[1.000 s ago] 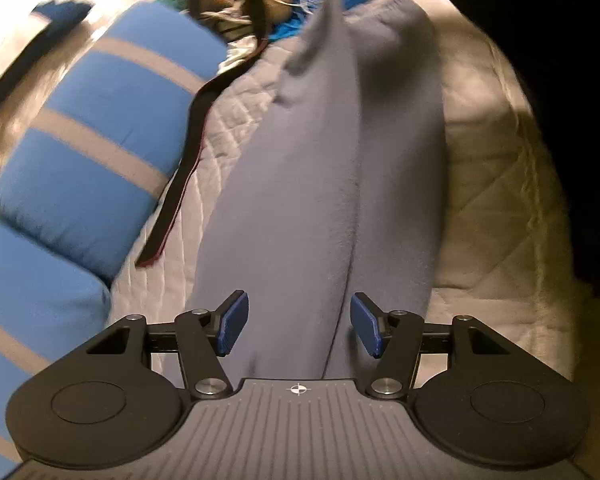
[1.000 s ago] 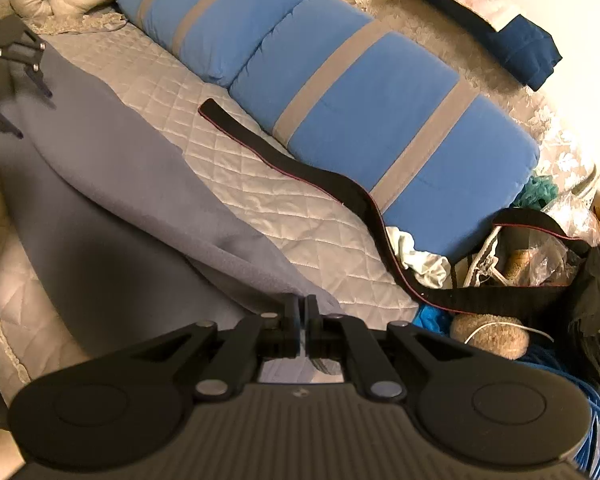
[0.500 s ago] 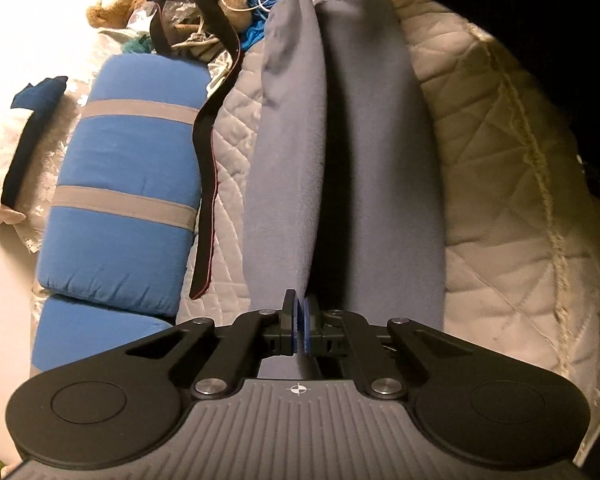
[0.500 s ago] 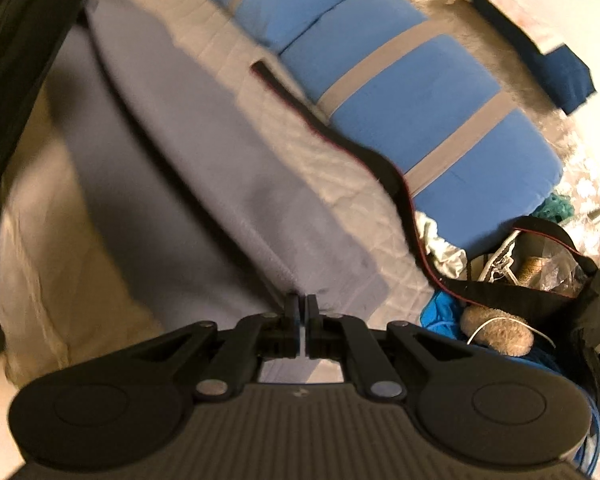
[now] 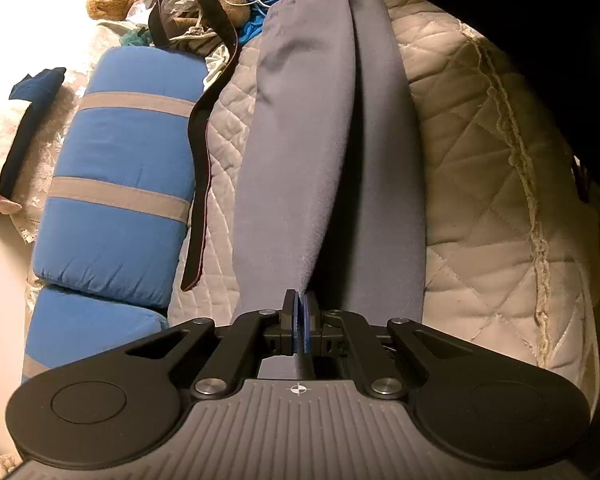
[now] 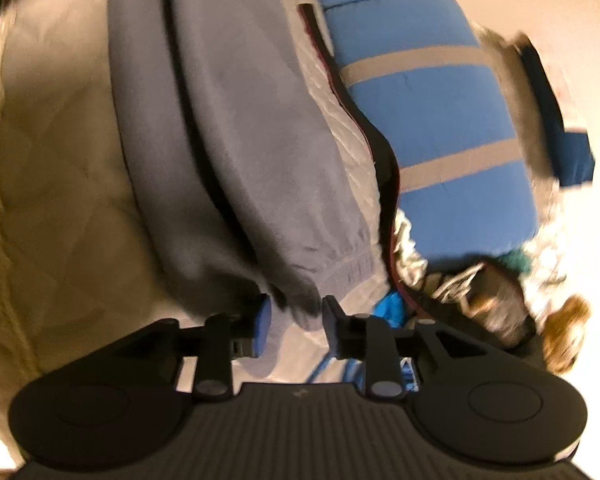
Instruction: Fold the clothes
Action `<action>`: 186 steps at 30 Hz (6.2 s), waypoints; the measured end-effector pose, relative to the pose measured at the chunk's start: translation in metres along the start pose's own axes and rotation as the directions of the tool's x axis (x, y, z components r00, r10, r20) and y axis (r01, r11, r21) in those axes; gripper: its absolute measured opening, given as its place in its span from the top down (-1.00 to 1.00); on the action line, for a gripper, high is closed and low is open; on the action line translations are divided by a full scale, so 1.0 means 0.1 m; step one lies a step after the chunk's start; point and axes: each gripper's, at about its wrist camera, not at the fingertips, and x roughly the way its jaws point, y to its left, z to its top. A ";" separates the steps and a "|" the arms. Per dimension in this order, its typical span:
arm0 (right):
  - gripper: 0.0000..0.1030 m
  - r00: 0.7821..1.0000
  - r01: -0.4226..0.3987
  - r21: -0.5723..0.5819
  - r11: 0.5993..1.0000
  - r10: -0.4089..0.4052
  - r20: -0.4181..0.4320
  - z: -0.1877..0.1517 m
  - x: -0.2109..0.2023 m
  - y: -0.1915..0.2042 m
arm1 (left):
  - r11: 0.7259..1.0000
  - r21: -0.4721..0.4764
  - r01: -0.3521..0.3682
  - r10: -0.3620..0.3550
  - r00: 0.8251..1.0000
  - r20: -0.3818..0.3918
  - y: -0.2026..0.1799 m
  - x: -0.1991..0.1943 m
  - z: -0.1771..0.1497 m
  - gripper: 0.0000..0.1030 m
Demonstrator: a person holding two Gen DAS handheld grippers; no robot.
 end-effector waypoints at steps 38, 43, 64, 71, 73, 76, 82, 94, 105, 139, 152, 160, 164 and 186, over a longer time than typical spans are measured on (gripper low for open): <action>0.83 0.995 -0.095 -0.120 0.988 0.091 -0.037 -0.06 -0.19 0.13 | 0.992 0.044 0.118 -0.117 0.993 -0.028 -0.36 -0.14 -0.02 0.98; 0.84 0.992 -0.124 -0.090 0.988 0.121 -0.039 -0.07 -0.24 0.06 | 0.989 0.035 0.142 -0.142 0.990 -0.026 -0.34 -0.16 -0.06 0.99; -0.72 0.980 -0.195 0.384 0.903 0.195 0.040 0.10 -0.52 -0.30 | 0.937 -0.196 0.289 -0.278 0.957 0.079 0.18 -0.30 -0.20 -0.05; -0.76 0.965 -0.255 0.744 0.617 0.203 0.163 0.32 -0.38 -0.61 | 0.795 -0.500 0.343 -0.259 0.938 0.232 1.07 -0.17 -0.17 -0.12; -0.76 0.963 -0.264 0.805 0.532 0.191 0.190 0.39 -0.28 -0.65 | 0.758 -0.553 0.346 -0.241 0.936 0.255 1.26 -0.02 -0.15 -0.12; -0.76 0.961 -0.272 0.848 0.455 0.167 0.219 0.56 -0.14 -0.64 | 0.668 -0.642 0.376 -0.241 0.926 0.292 1.54 0.26 -0.12 -0.12; -0.76 0.952 -0.305 0.847 0.435 0.159 0.261 0.90 0.11 -0.39 | 0.472 -0.755 0.455 -0.280 0.890 0.361 2.02 1.06 -0.12 -0.12; -0.86 0.952 -0.306 0.874 0.379 0.133 0.276 0.86 0.21 -0.06 | 0.293 -0.709 0.641 -0.530 0.726 0.438 1.99 2.37 -0.05 0.91; -0.90 0.949 -0.314 0.873 0.374 0.129 0.286 0.87 0.25 -0.04 | 0.473 -0.503 0.724 -0.517 0.690 0.507 1.77 1.49 0.22 1.00; -0.97 0.949 -0.315 0.872 0.375 0.123 0.290 0.87 0.27 -0.02 | -0.176 -0.654 0.736 -0.644 0.417 0.642 2.21 3.04 -0.36 0.19; -0.98 0.946 -0.324 0.872 0.368 0.122 0.300 0.85 0.29 0.00 | -0.383 -0.570 0.727 -0.670 0.206 0.713 1.99 3.49 -0.12 0.26; -0.98 0.946 -0.323 0.872 0.367 0.118 0.301 0.84 0.33 0.06 | -0.388 -0.621 0.681 -0.542 0.377 0.752 2.17 3.35 -0.37 0.94; -0.98 0.945 -0.326 0.872 0.365 0.128 0.300 0.83 0.33 0.06 | -0.336 -0.658 0.673 -0.539 0.435 0.721 2.23 3.33 -0.36 0.95; 0.63 0.998 0.026 0.967 0.253 0.053 -0.041 0.28 0.85 -0.74 | -0.292 -0.737 0.609 -0.577 0.502 0.644 2.02 3.44 -0.38 0.94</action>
